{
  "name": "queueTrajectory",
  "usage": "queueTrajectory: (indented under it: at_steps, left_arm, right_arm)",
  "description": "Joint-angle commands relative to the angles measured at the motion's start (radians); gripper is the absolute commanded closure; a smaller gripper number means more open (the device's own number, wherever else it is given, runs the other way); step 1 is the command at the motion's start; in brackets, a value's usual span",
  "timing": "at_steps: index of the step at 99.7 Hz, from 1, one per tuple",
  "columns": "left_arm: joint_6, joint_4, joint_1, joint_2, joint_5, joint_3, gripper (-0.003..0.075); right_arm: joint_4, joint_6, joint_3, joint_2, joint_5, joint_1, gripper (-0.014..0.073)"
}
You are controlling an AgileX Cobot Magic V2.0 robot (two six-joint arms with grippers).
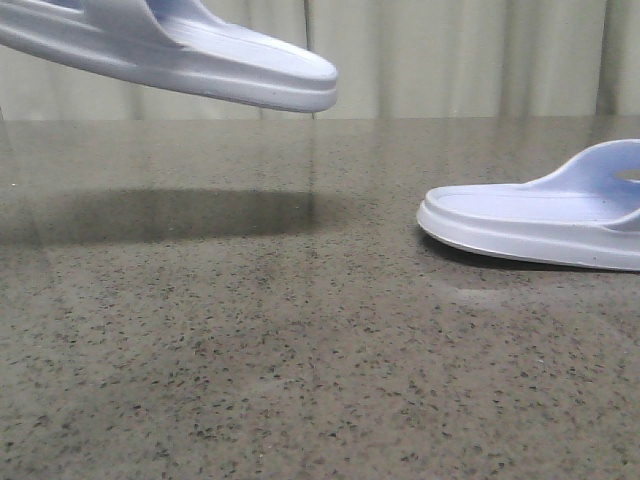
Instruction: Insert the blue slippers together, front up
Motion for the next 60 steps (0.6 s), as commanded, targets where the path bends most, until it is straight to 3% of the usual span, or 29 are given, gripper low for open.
queueTrajectory:
  at_steps: [1,15,60]
  left_arm:
    - [0.002,-0.065,0.005,-0.015,-0.004,-0.025,0.0701]
    - [0.002,-0.079,0.005,-0.013,0.018,-0.025,0.0701]
    - [0.002,-0.082,0.005,-0.013,0.026,-0.025,0.0701]
  right_arm:
    - [-0.013,0.035,-0.035,0.027,-0.05,-0.017,0.0224]
    - [0.0,0.075,-0.035,0.081,-0.036,-0.017,0.0224]
    - [0.237,0.075,-0.035,0.309,-0.048,-0.017,0.0224]
